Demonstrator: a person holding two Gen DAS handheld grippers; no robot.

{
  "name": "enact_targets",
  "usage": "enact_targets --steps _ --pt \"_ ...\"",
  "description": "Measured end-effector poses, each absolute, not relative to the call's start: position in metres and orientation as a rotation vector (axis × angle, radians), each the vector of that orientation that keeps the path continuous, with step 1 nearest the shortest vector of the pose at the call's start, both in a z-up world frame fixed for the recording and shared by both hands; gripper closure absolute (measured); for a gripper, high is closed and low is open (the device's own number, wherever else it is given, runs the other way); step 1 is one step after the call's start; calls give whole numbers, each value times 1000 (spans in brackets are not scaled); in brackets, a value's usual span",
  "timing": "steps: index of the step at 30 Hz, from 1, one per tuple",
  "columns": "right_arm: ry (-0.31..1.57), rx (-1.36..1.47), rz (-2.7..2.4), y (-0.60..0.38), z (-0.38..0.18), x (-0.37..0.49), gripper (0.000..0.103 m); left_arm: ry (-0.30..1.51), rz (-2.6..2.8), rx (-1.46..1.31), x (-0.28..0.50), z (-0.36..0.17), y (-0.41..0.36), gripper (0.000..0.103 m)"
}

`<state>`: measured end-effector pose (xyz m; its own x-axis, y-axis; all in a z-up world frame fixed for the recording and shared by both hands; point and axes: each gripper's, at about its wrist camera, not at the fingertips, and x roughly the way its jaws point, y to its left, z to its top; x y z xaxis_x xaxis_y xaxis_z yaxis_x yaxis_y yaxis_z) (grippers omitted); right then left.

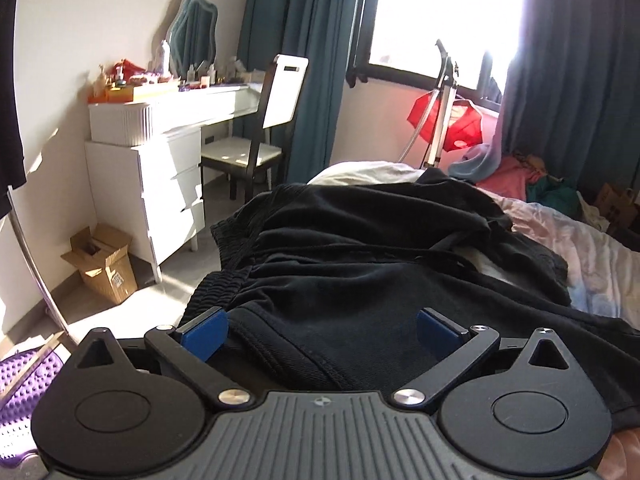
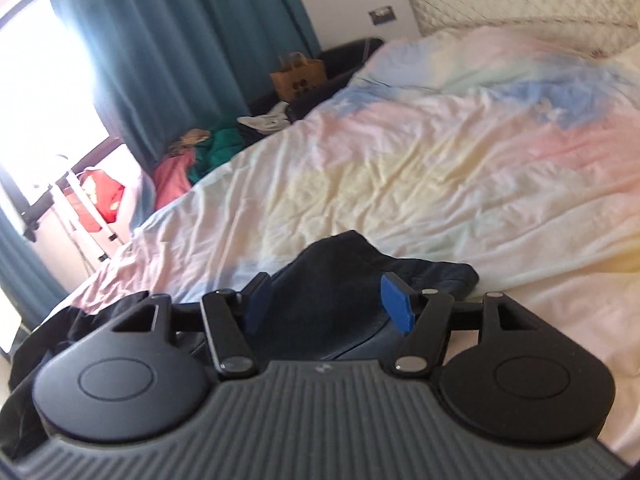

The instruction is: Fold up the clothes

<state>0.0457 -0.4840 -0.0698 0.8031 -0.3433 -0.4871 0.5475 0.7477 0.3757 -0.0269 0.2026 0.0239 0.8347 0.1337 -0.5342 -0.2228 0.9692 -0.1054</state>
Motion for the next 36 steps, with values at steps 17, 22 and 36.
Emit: enact_targets --steps 17,22,36 --pt "325 265 -67 -365 -50 30 39 456 -176 -85 21 20 12 1" --pt "322 236 -31 -351 -54 34 39 438 -225 -22 40 15 -22 1" --pt "379 220 -13 -329 -73 53 39 458 -233 17 56 -30 -21 0"
